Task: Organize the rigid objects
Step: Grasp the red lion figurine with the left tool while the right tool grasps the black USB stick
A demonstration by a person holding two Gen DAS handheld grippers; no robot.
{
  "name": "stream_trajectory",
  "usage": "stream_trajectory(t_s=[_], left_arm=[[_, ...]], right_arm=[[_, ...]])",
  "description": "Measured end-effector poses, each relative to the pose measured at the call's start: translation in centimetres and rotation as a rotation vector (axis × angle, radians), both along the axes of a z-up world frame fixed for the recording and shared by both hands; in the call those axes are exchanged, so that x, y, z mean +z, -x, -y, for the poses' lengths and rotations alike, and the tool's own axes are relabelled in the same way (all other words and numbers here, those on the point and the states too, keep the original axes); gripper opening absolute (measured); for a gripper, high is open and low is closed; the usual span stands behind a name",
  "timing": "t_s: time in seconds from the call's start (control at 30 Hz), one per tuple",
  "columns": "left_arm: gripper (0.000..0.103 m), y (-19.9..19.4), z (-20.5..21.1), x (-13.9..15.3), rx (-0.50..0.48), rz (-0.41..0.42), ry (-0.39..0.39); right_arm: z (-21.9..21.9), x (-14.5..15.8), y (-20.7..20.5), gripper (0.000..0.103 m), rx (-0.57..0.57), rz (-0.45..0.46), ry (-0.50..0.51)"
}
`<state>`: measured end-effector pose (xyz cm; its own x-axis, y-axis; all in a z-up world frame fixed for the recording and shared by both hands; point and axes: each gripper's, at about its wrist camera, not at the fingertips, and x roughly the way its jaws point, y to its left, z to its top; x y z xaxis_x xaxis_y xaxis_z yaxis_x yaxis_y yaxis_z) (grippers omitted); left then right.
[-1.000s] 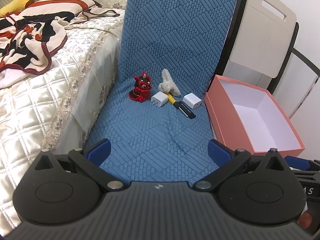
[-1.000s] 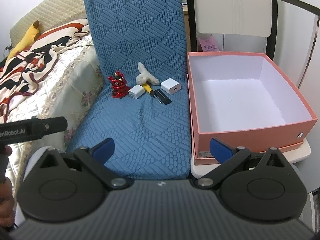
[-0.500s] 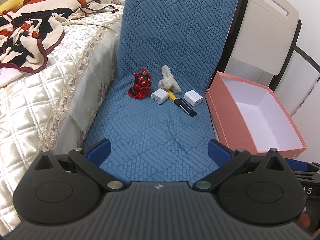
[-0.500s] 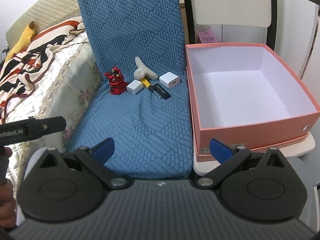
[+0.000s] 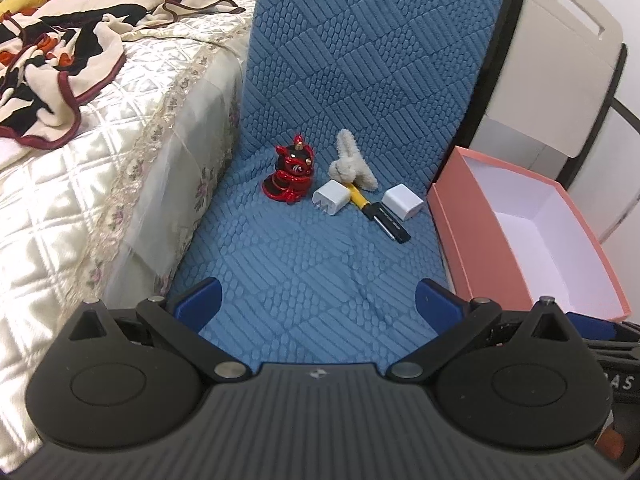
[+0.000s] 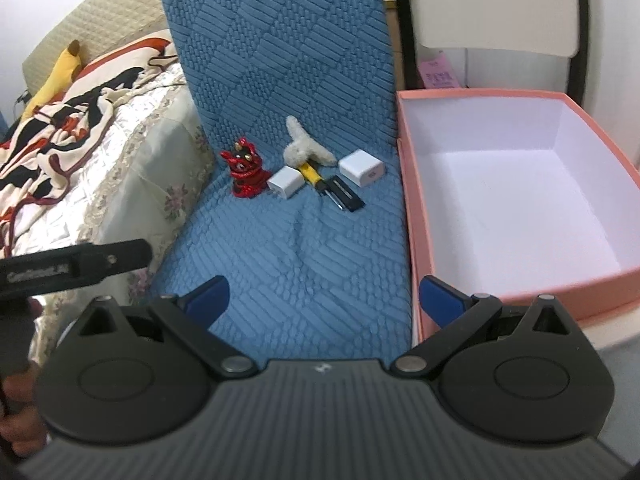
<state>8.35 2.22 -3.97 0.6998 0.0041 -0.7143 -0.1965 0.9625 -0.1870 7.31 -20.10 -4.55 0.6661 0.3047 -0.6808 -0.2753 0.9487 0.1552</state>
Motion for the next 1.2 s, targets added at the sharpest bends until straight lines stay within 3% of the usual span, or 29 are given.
stream_trajectory(t_s=[0.3,0.47,0.67,0.87,1.2], left_arm=[[0.103,-6.6,-1.7,-1.4,0.008,0.013,0.009],[0.103,-10.6,-2.4,-2.8,-0.010,-0.004,0.006],[0.103,-15.2,-3.7,-4.9,-0.010,-0.018,0.015],[0.103,-19.9,-5.2,-7.3,-0.016,-0.037,0.067],[0.103,-26.1,-6.0,-10.6,-0.049,-0.055,-0.006]], right_arm=[[-1.8,-1.2,-5.0,0.096,0.035,0.035,-0.009],[-3.0,-2.6,-7.4,0.079,0.059,0.004,-0.028],[-4.1,-4.9,-10.6,0.072,0.057,-0.017,-0.014],[-5.4,-6.7,-14.2,0.071,0.042,0.014,0.030],[-6.3,-9.7,-20.2,0.069,-0.022,0.012,0.103]])
